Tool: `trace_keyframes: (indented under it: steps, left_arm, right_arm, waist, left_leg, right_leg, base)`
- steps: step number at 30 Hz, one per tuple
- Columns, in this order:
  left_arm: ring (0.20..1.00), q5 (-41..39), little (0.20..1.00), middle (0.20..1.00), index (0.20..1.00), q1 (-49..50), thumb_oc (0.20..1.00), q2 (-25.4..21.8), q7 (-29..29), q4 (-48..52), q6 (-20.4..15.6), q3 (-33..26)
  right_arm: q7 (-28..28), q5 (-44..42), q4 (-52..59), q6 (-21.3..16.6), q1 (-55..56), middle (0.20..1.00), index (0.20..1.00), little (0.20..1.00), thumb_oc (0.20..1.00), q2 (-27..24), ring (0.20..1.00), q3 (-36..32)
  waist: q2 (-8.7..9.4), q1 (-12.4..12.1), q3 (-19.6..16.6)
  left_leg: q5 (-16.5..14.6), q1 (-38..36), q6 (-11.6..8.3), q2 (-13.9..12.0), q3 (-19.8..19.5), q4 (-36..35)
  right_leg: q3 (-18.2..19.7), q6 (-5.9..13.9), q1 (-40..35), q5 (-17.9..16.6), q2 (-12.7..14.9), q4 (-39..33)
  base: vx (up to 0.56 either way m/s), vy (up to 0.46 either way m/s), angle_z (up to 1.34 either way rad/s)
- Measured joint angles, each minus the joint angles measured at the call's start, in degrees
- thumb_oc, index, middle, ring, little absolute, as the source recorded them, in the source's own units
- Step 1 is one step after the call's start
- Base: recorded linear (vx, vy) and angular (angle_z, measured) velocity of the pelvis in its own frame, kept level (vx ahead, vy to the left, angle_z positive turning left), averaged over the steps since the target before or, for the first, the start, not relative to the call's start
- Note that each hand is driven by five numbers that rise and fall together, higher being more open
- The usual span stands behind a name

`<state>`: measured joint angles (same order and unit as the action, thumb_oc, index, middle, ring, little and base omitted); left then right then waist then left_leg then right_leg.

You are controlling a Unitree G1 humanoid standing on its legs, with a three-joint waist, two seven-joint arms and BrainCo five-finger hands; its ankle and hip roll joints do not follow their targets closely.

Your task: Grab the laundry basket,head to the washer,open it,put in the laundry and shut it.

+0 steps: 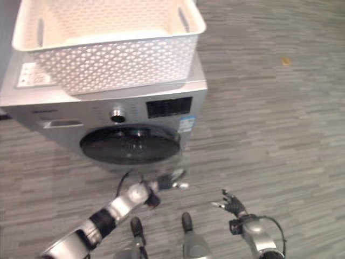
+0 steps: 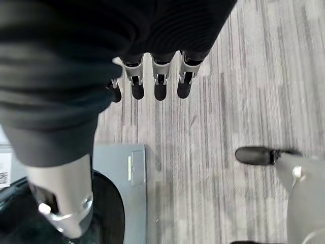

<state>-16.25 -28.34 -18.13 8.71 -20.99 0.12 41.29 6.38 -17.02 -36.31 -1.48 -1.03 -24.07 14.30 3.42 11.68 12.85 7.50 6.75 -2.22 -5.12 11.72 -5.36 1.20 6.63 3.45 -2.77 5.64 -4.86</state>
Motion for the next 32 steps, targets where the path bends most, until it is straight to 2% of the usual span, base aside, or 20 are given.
trace_keyframes:
  steps: [1,2,4,5,6,8,10,13,15,17,21,23,27,28,29,32]
  left_arm:
    - [1.000,-4.23,1.000,1.000,1.000,2.48,1.000,-5.50,0.09,9.47,-1.95,-1.47]
    - [1.000,-7.11,1.000,1.000,1.000,5.66,1.000,-7.78,0.56,15.02,-4.69,-3.91]
    - [1.000,-14.48,1.000,1.000,1.000,15.46,1.000,-9.52,2.67,17.99,-9.12,-10.93]
    - [1.000,-17.32,1.000,1.000,1.000,22.97,1.000,-11.25,3.09,15.50,-9.06,-13.88]
    - [1.000,-18.29,1.000,1.000,1.000,29.18,1.000,-11.72,3.61,13.97,-8.86,-14.57]
    - [1.000,-19.19,1.000,1.000,1.000,37.00,1.000,-10.04,4.02,11.64,-8.85,-15.74]
    - [1.000,-18.87,1.000,1.000,1.000,38.94,1.000,-7.40,3.87,9.87,-10.44,-17.87]
    - [1.000,-18.66,1.000,1.000,1.000,40.33,1.000,-2.64,2.86,4.14,-13.10,-23.36]
    - [1.000,-18.58,1.000,1.000,1.000,40.25,1.000,-3.77,1.50,-3.55,-13.03,-27.58]
    - [1.000,-18.57,1.000,1.000,1.000,40.02,1.000,-5.12,1.71,-8.04,-13.64,-29.10]
    - [1.000,-18.62,1.000,1.000,1.000,38.95,1.000,-1.99,1.70,-23.33,-14.28,-36.51]
    - [1.000,-16.13,1.000,1.000,1.000,38.58,1.000,-0.43,1.44,-32.41,-15.50,-39.15]
    - [1.000,-12.34,1.000,1.000,1.000,37.32,1.000,1.18,-1.44,-43.45,-15.40,-41.31]
    - [1.000,-12.04,1.000,1.000,1.000,37.07,1.000,1.93,-2.18,-47.80,-15.23,-43.74]
    - [1.000,-12.05,1.000,1.000,1.000,37.59,1.000,2.43,-2.64,-49.37,-14.91,-45.52]
    - [1.000,-12.03,1.000,1.000,1.000,38.72,1.000,2.72,-3.37,-49.78,-14.41,-45.08]
  right_arm:
    - [-0.14,0.00,-0.08,-0.77,0.79,1.000,1.000,1.000,1.000,0.15,1.000,-0.14]
    - [-0.32,-0.01,0.05,-1.24,2.12,1.000,1.000,1.000,1.000,-0.04,1.000,-0.31]
    - [-0.03,0.50,-0.43,-2.30,7.40,1.000,1.000,1.000,1.000,-1.12,1.000,-0.34]
    - [0.11,1.01,-0.59,-2.53,9.98,1.000,1.000,1.000,1.000,-1.06,1.000,-0.35]
    - [0.23,1.04,-0.79,-2.95,11.38,1.000,1.000,1.000,1.000,-0.59,1.000,-0.84]
    - [0.19,1.03,-2.37,-4.03,13.38,1.000,1.000,1.000,1.000,1.43,1.000,-2.86]
    - [0.07,0.97,-4.14,-4.83,13.65,1.000,1.000,1.000,1.000,2.79,1.000,-3.09]
    - [0.07,0.80,-4.79,-5.53,13.19,1.000,1.000,1.000,1.000,4.40,1.000,-3.04]
    - [-0.04,0.22,-6.88,-6.17,11.41,1.000,1.000,1.000,1.000,5.83,1.000,-3.65]
    - [-0.08,-0.19,-7.04,-6.23,10.65,1.000,1.000,1.000,1.000,5.77,1.000,-4.71]
    - [-0.18,-0.12,-12.10,-6.80,10.26,1.000,1.000,1.000,1.000,5.74,1.000,-6.53]
    - [-0.55,0.02,-15.96,-7.01,9.41,1.000,1.000,1.000,1.000,5.92,1.000,-7.09]
    - [-1.68,0.81,-20.67,-6.93,8.89,1.000,1.000,1.000,1.000,6.63,1.000,-7.38]
    - [-2.50,1.05,-22.33,-6.85,8.89,1.000,1.000,1.000,1.000,7.10,1.000,-7.41]
    - [-2.71,1.05,-23.14,-6.84,8.91,1.000,1.000,1.000,1.000,7.43,1.000,-7.57]
    - [-2.98,1.03,-23.29,-6.81,9.70,1.000,1.000,1.000,1.000,7.84,1.000,-7.61]
  waist:
    - [-0.46,0.19,0.05]
    - [-1.17,-0.12,-0.46]
    - [-3.67,-2.11,-2.80]
    - [-4.93,-3.21,-3.56]
    - [-5.17,-4.21,-3.71]
    - [-4.72,-5.22,-3.89]
    - [-4.09,-7.79,-4.01]
    - [-3.37,-7.97,-4.43]
    - [-2.42,-8.42,-5.07]
    - [-2.57,-8.80,-5.34]
    - [-3.79,-9.25,-7.56]
    - [-4.46,-10.02,-8.24]
    - [-4.93,-10.88,-9.30]
    - [-4.83,-10.95,-9.96]
    - [-4.65,-10.94,-10.78]
    - [-4.28,-11.14,-11.64]
  left_leg:
    - [-0.08,-0.82,-0.11,-0.21,0.02,-0.02]
    - [-0.18,-1.39,-0.26,-0.61,-0.09,-0.02]
    - [-1.63,-2.61,-1.72,-2.21,-0.02,-0.02]
    - [-1.69,-2.67,-1.75,-2.51,-0.39,-0.03]
    - [-1.70,-2.65,-1.76,-2.93,-0.48,-0.03]
    - [-1.39,-1.13,-2.16,-3.34,-3.46,-0.03]
    - [-0.98,-0.50,-2.67,-3.33,-5.13,-0.02]
    - [-0.78,-0.57,-2.98,-2.99,-6.53,-0.01]
    - [-0.69,-0.60,-3.09,-2.81,-7.77,-0.02]
    - [-0.63,-0.74,-3.10,-2.56,-8.07,-0.02]
    - [-0.53,-1.05,-2.95,-1.49,-9.56,-0.02]
    - [-0.58,-1.35,-2.86,-1.19,-9.82,0.00]
    - [-0.75,-1.53,-2.64,-0.83,-11.19,-0.03]
    - [-0.81,-1.68,-2.57,-0.76,-11.67,-0.03]
    - [-0.83,-1.61,-2.56,-0.71,-12.04,-0.04]
    - [-0.86,-1.52,-2.52,-0.73,-12.62,-0.03]
  right_leg:
    - [0.13,-0.02,-0.67,-0.01,-0.63,0.00]
    - [0.01,-0.10,-1.26,0.05,-0.96,-0.01]
    - [0.16,-0.96,-1.88,0.80,-2.00,-0.04]
    - [-0.26,-1.40,-2.39,1.18,-2.81,-0.03]
    - [-0.31,-1.71,-2.37,1.35,-3.02,-0.09]
    - [-2.84,-2.38,-2.51,1.72,-3.71,-0.39]
    - [-4.04,-2.43,-2.68,1.78,-3.91,-0.38]
    - [-5.47,-2.40,-3.51,2.12,-3.73,-0.42]
    - [-6.47,-2.45,-4.10,2.50,-3.57,-0.49]
    - [-6.70,-2.35,-4.50,2.56,-3.37,-0.47]
    - [-8.41,-1.82,-5.73,2.96,-2.63,-0.52]
    - [-9.08,-1.72,-6.18,3.12,-2.40,-0.54]
    - [-10.11,-1.69,-7.06,3.83,-2.19,-0.55]
    - [-11.26,-1.71,-7.64,4.12,-2.09,-0.56]
    - [-11.34,-1.77,-7.68,4.26,-2.11,-0.55]
    - [-11.63,-1.89,-7.77,4.38,-2.26,-0.55]
  base:
    - [0.06,-0.033,-0.19]
    - [0.05,-0.023,-0.06]
    - [0.05,-0.054,-0.04]
    - [0.05,-0.088,-0.04]
    - [0.03,-0.077,0.17]
    - [-0.01,-0.077,0.54]
    - [-0.03,-0.076,0.41]
    - [0.00,-0.026,0.23]
    - [0.00,0.011,0.30]
    - [0.00,0.017,0.12]
    - [0.00,0.016,0.20]
    - [0.00,0.010,0.14]
    - [0.01,0.000,0.18]
    - [0.02,-0.009,0.27]
    - [0.03,-0.009,0.22]
    - [0.03,-0.008,0.08]
